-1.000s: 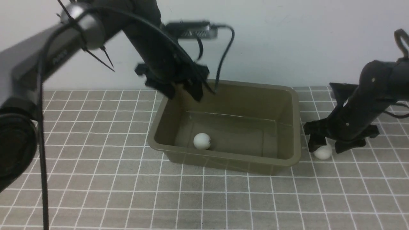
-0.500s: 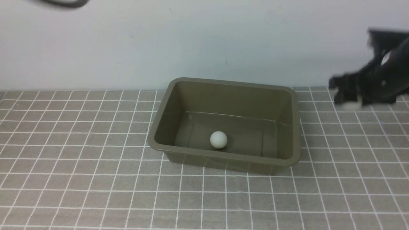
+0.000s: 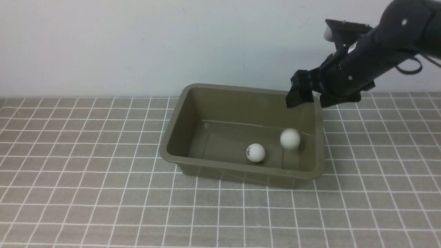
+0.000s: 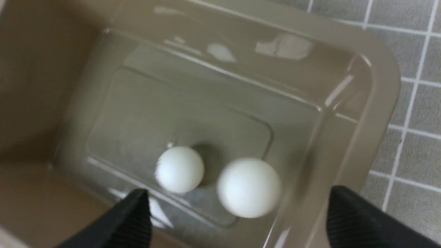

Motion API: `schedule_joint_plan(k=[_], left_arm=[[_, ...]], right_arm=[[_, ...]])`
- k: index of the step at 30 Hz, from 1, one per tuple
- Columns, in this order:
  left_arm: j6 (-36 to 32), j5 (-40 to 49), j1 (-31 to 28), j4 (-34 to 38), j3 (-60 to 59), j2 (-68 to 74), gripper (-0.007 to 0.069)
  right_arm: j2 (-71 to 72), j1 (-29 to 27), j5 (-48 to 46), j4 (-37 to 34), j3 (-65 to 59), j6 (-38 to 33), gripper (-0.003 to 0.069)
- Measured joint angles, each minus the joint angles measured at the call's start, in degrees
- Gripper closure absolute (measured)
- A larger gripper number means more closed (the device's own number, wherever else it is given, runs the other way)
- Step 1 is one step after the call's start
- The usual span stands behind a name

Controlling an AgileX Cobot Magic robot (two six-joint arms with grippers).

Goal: Put the table tennis balls into the box on the grey coffee tablecloth.

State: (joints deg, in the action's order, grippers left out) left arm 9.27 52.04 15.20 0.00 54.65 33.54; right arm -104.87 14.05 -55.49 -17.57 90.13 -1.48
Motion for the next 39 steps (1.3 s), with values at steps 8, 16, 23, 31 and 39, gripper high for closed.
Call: schedule_joint_plan(k=[8, 16, 23, 31, 39], left_arm=[[0.13, -0.07, 0.0, 0.0, -0.94, -1.11, 0.0629], [-0.29, -0.84, 0.0, 0.0, -0.94, -0.31, 0.0629], [-0.29, -1.4, 0.0, 0.0, -1.0, -0.32, 0.0629], [-0.37, -1.4, 0.0, -0.75, -1.0, -0.3, 0.0629], [-0.42, -1.27, 0.0, -3.06, -2.59, -2.06, 0.0629]], right_arm=[[15.61, 0.04, -7.58, 8.37, 3.84, 0.5, 0.0388], [46.6, 0.04, 0.14, 12.67, -10.97, 4.66, 0.0669], [73.24, 0.04, 25.58, 12.87, -44.21, 5.02, 0.0672], [102.03, 0.04, 50.54, 12.94, -72.03, 4.75, 0.0672], [105.62, 0.04, 52.64, 12.99, -72.94, 2.37, 0.0672]])
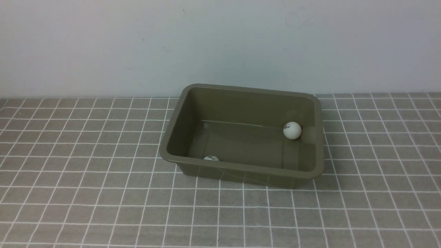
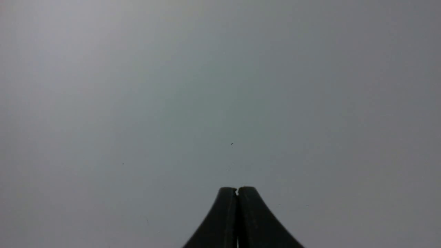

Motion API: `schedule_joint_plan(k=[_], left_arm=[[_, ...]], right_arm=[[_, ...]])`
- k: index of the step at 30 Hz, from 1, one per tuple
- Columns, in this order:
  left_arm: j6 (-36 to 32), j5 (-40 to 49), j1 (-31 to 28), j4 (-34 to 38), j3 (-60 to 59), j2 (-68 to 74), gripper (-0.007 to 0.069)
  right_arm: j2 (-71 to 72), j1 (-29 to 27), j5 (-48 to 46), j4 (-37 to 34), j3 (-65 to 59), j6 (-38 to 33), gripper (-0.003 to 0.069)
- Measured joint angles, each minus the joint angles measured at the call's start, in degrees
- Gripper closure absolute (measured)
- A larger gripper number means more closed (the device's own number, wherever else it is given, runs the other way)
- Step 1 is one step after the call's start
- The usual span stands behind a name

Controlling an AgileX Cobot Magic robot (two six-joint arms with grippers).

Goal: Put the table tennis balls into the box on the grey coffee tablecloth.

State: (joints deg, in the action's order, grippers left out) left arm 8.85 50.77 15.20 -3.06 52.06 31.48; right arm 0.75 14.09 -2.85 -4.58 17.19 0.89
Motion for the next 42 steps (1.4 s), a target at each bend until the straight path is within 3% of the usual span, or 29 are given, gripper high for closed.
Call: schedule_joint_plan(k=[11, 31, 37, 42], left_arm=[[1.64, -8.5, 0.0, -1.8, -12.56, -17.05, 0.0629], [1.69, -10.04, -0.35, -1.6, -15.68, -19.57, 0.0629], [-0.46, -20.61, -8.14, -0.38, -34.58, -28.71, 0.0629], [-0.97, -24.47, -10.99, -0.1, -50.16, -32.1, 0.0629]], right_arm=[[0.0, 0.0, -2.84, -0.01, 0.0, -0.18, 0.0672], [0.0, 0.0, -2.84, -0.01, 0.0, -0.18, 0.0671], [0.0, 0.0, -2.84, -0.01, 0.0, -0.18, 0.0669], [0.0, 0.0, -2.85, -0.01, 0.0, -0.18, 0.0669]])
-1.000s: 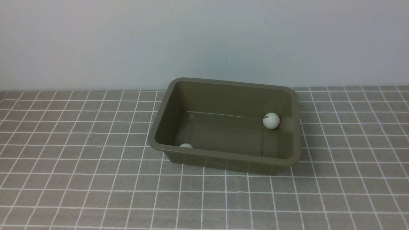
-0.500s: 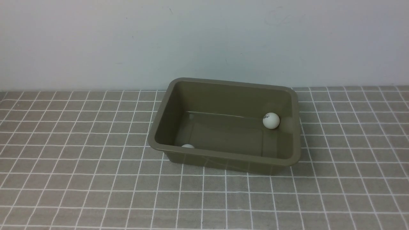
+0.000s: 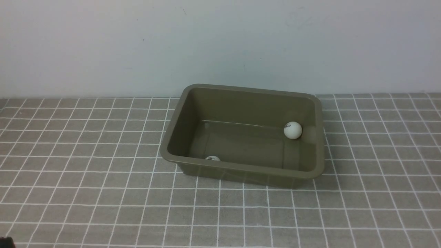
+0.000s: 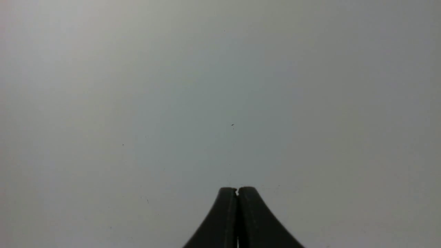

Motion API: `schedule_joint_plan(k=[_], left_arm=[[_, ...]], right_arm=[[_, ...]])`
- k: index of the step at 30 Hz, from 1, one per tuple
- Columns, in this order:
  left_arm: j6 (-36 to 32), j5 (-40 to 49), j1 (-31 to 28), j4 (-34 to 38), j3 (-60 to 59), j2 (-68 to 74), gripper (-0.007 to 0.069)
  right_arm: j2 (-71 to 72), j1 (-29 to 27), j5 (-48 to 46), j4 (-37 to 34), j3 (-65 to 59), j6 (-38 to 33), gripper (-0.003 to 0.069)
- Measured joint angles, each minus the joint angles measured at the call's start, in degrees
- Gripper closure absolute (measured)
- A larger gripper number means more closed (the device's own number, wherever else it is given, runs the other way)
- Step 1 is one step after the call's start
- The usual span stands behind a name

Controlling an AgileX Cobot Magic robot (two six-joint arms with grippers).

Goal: Put the table tennis balls into the box on the grey coffee tablecloth.

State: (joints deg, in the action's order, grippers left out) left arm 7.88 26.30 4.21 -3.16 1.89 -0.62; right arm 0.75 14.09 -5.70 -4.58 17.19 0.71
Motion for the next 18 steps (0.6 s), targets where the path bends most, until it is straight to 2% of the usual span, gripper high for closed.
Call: schedule_joint_plan(k=[5, 18], left_arm=[[-0.35, -3.6, -0.32, 0.22, -3.12, 0.0, 0.0629], [-0.35, -4.23, -0.32, 0.66, -3.29, 0.0, 0.0629]], right_arm=[[0.02, 0.0, -0.13, 0.0, 0.0, -0.01, 0.0669], [0.02, 0.0, -0.25, 0.0, 0.0, -0.01, 0.0669]])
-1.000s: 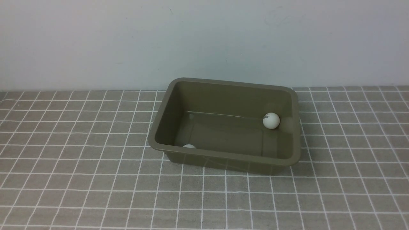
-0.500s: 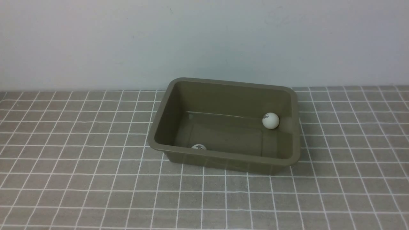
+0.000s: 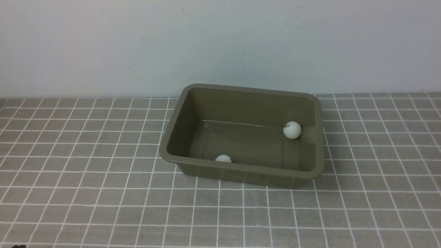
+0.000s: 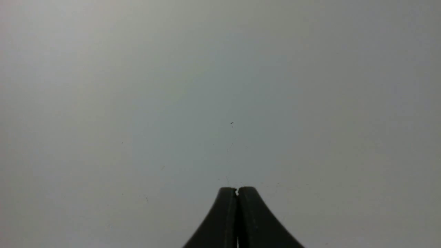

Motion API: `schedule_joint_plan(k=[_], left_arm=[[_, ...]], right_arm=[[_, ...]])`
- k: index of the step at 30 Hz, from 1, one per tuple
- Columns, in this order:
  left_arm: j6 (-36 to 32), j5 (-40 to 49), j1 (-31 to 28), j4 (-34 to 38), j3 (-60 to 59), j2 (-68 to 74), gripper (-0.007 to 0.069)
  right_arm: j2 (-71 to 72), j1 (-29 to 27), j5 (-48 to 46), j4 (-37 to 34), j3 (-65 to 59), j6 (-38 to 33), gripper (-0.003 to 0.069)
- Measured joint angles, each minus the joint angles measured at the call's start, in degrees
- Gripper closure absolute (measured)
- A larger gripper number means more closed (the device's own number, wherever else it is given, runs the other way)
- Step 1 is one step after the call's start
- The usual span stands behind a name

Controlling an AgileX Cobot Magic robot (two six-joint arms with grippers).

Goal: Put the table tennis balls into the box on the grey coffee tablecloth.

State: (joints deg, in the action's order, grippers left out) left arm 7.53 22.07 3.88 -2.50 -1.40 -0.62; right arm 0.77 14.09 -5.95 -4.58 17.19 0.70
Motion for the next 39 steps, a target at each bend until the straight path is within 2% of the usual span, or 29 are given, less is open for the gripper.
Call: schedule_joint_plan(k=[14, 18, 20, 26, 29, 39], left_arm=[[0.0, 0.0, 0.0, 0.02, 0.0, 0.0, 0.0629], [0.0, 0.0, 0.0, 0.07, 0.0, 0.0, 0.0629], [0.0, 0.0, 0.0, 0.07, 0.0, 0.0, 0.0629], [0.0, 0.0, 0.0, 0.07, 0.0, 0.0, 0.0629], [0.0, -0.06, 0.0, 0.02, 0.0, 0.0, 0.0629], [-0.05, -0.06, 0.0, 0.02, 0.0, 0.0, 0.0629]], right_arm=[[0.0, -0.07, -0.67, 0.25, 0.0, -0.05, 0.0669], [0.0, -4.04, -5.99, 2.34, -1.5, -0.16, 0.0669], [0.0, -8.37, -9.95, 3.01, -4.67, -0.16, 0.0669], [0.0, -14.84, -13.55, 3.25, -14.26, -0.16, 0.0669], [0.0, -15.86, -15.4, 3.25, -18.42, -0.16, 0.0669], [-0.06, -15.86, -15.4, 3.38, -18.46, -0.11, 0.0669]])
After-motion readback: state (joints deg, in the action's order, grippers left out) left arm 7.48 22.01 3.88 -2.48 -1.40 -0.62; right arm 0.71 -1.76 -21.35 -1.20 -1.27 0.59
